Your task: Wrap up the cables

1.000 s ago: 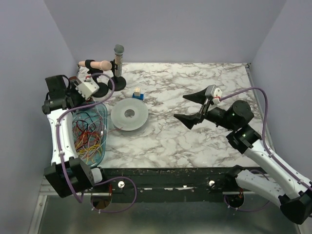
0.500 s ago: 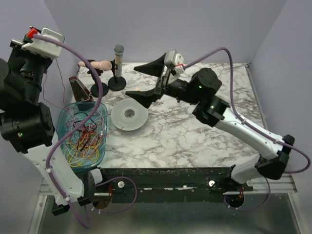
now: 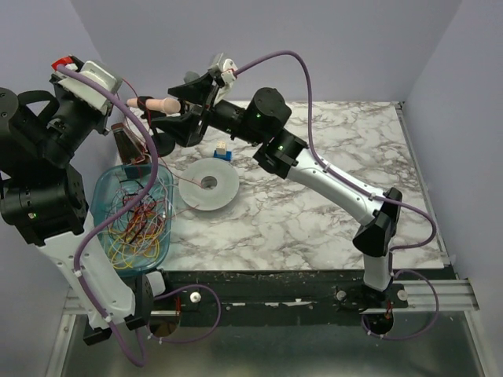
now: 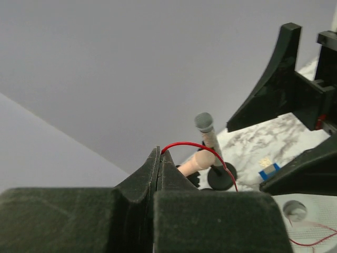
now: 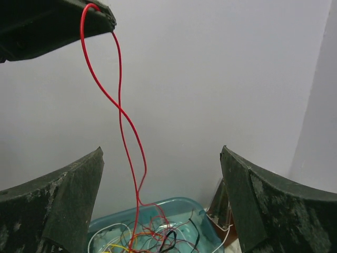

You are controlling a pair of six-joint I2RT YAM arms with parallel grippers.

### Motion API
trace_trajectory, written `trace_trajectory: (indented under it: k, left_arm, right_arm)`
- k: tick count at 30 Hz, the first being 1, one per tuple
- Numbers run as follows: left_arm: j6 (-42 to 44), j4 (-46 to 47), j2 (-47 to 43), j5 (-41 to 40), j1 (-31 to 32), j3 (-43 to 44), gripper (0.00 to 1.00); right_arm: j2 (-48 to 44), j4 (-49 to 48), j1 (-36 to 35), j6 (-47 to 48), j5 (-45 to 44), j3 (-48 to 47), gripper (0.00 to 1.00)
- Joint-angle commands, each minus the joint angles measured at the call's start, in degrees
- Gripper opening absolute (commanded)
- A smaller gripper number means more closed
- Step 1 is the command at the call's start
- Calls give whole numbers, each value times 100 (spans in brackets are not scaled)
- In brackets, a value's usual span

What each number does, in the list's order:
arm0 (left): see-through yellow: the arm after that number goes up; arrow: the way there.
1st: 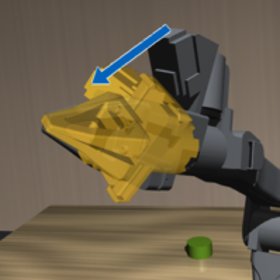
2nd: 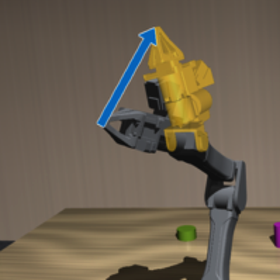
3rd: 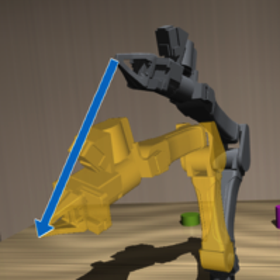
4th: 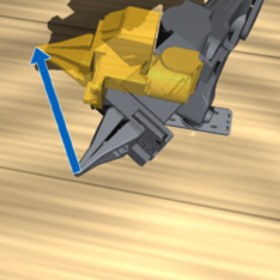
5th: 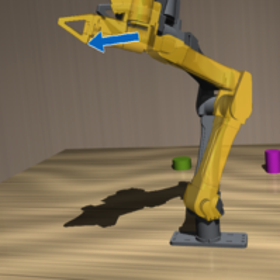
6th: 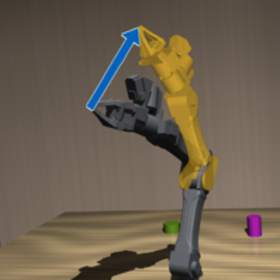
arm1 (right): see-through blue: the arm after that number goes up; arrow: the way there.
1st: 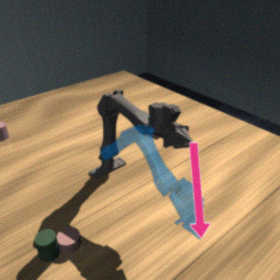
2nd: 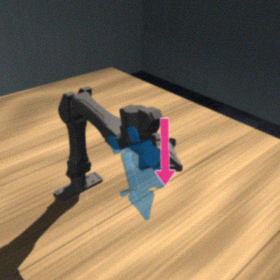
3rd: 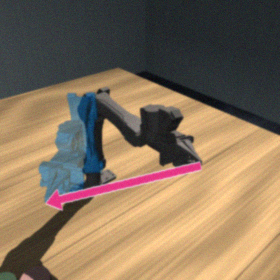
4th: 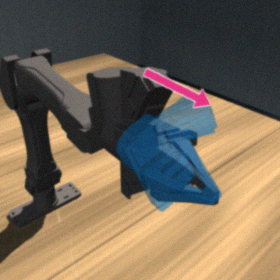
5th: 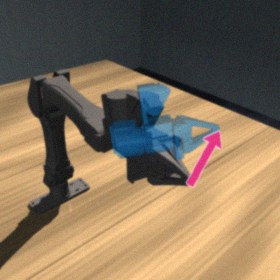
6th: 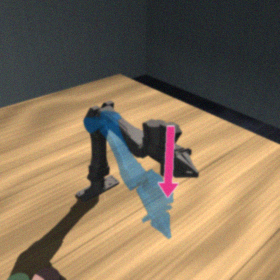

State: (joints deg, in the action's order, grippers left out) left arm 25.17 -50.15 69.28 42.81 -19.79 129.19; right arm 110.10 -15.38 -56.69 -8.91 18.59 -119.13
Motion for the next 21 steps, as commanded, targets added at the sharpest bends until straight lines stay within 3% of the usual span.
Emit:
trace_trajectory:
  k: [1, 5, 7, 12, 14, 15, 17, 18, 19, 21]
  left_arm:
    - [-65, -574, 7, 1071, -7, 19, 0]
    - [-47, -592, 33, 1194, -16, -51, 0]
    - [-82, -584, 25, 1291, -7, -60, 0]
    - [-232, -566, 16, 1397, -7, -51, 0]
    - [-232, -575, -2, 1388, -16, -113, 0]
    - [-197, -618, -10, 1388, -7, -165, 0]
    - [118, -863, -28, 1371, -7, -262, 0]
    - [346, -1056, -46, 1345, -7, -349, 14]
    - [688, -1302, -72, 1318, -16, -498, 42]
    - [1470, -1741, -142, 1222, -16, -893, 84]
  right_arm:
    - [38, -536, -71, -313, 118, -93, 99]
    - [203, -695, -132, -252, -30, -241, 95]
    - [432, -599, -132, -287, -119, -487, 87]
    - [758, -387, -132, -340, 22, -910, 46]
    - [688, -326, -132, -296, 13, -858, 10]
    - [610, -256, -132, -244, -109, -770, 1]
    - [311, -203, -123, -68, -372, -473, 1]
    - [92, -211, -123, 54, -521, -262, 1]
    - [-197, -203, -106, 186, -636, -112, 1]
    - [-576, -72, -62, 397, -760, 109, 1]
